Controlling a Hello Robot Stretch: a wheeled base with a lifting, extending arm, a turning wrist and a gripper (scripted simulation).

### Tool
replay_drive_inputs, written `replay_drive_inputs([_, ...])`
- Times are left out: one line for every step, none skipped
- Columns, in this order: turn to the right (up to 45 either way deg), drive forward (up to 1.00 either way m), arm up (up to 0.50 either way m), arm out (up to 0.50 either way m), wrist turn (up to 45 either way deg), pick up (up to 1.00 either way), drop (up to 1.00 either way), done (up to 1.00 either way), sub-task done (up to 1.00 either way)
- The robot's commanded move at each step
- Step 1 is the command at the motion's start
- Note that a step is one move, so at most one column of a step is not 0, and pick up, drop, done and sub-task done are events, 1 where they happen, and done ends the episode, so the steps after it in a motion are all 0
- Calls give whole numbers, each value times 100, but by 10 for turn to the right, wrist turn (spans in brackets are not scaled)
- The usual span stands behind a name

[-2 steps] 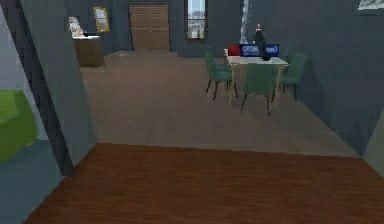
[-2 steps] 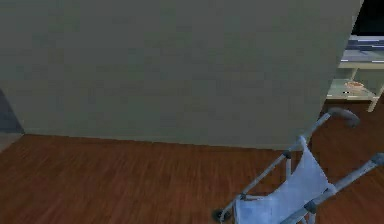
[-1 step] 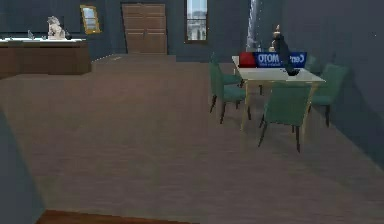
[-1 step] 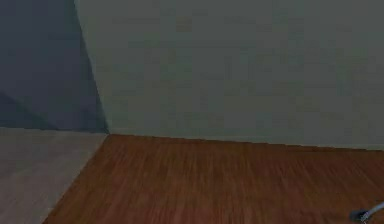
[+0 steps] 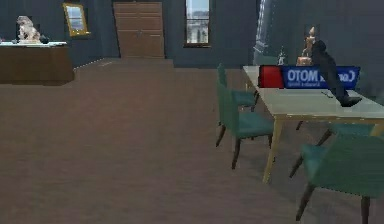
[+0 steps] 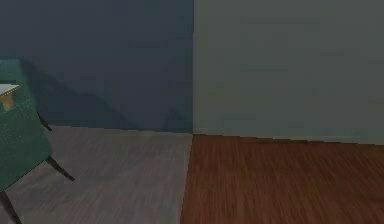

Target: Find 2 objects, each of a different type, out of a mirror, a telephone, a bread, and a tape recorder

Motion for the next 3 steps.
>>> replay_drive_inputs([-30, 0, 0, 0, 0, 0, 0, 0, 0])
replay_drive_inputs([-90, 0, 0, 0, 0, 0, 0, 0, 0])
replay_drive_inputs([0, 100, 0, 0, 0, 0, 0, 0, 0])
